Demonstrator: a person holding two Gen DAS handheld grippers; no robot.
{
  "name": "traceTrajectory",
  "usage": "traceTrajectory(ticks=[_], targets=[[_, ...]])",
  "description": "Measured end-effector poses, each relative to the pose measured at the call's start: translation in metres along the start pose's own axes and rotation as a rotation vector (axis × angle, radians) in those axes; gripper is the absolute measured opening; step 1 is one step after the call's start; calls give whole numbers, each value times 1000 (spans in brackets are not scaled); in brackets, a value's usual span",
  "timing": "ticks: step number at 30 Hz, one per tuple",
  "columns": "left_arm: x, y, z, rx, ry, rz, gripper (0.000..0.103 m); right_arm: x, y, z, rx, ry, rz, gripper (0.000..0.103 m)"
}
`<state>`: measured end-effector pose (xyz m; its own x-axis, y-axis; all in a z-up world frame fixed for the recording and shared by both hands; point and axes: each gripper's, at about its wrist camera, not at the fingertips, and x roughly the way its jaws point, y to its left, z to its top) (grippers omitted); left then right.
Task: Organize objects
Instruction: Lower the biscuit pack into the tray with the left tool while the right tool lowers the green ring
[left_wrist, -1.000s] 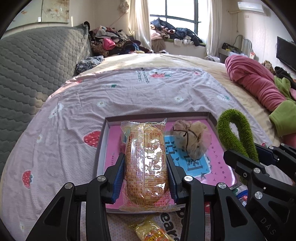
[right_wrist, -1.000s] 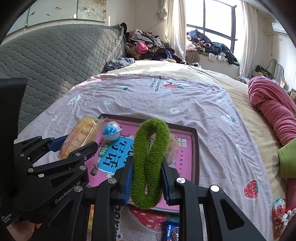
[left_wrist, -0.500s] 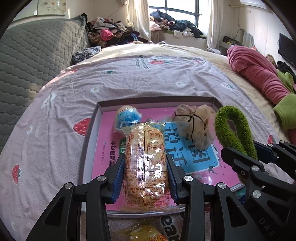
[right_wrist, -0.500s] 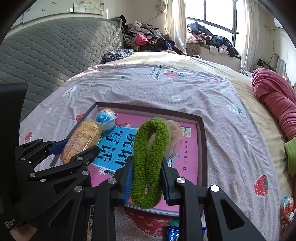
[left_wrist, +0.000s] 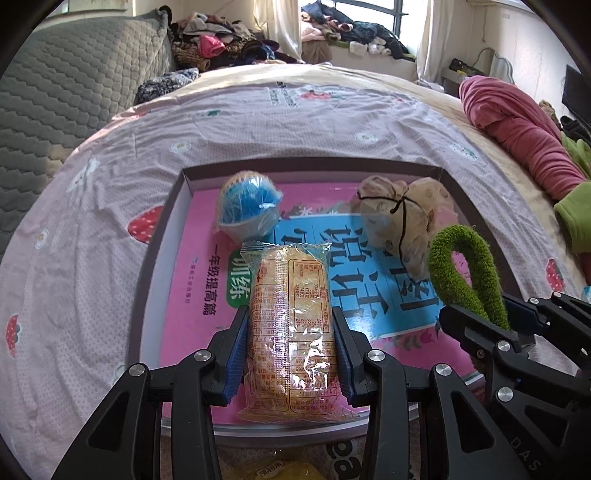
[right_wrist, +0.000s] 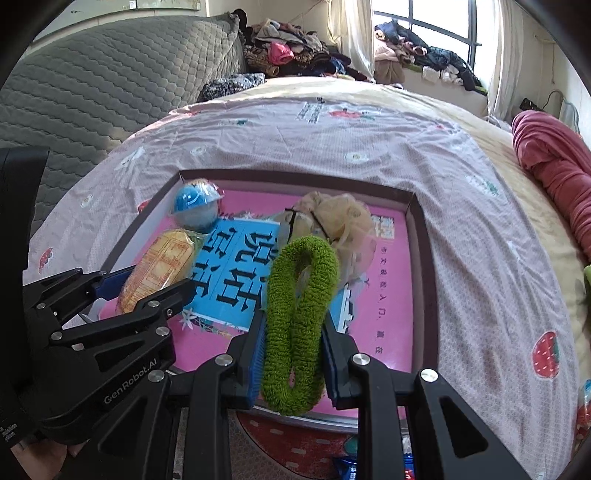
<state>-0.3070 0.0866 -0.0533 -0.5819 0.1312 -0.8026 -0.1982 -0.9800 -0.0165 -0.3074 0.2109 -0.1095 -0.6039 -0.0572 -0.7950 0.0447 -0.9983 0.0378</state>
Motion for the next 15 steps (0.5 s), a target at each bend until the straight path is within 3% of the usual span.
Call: traceTrajectory(ticks=[7,15], targets=[[17,4,-3,-4,58,-6,43,14,-2,-4,9,46,15,27],[17,4,-6,6,52,8,45,22,-3,-6,14,75,9,29]])
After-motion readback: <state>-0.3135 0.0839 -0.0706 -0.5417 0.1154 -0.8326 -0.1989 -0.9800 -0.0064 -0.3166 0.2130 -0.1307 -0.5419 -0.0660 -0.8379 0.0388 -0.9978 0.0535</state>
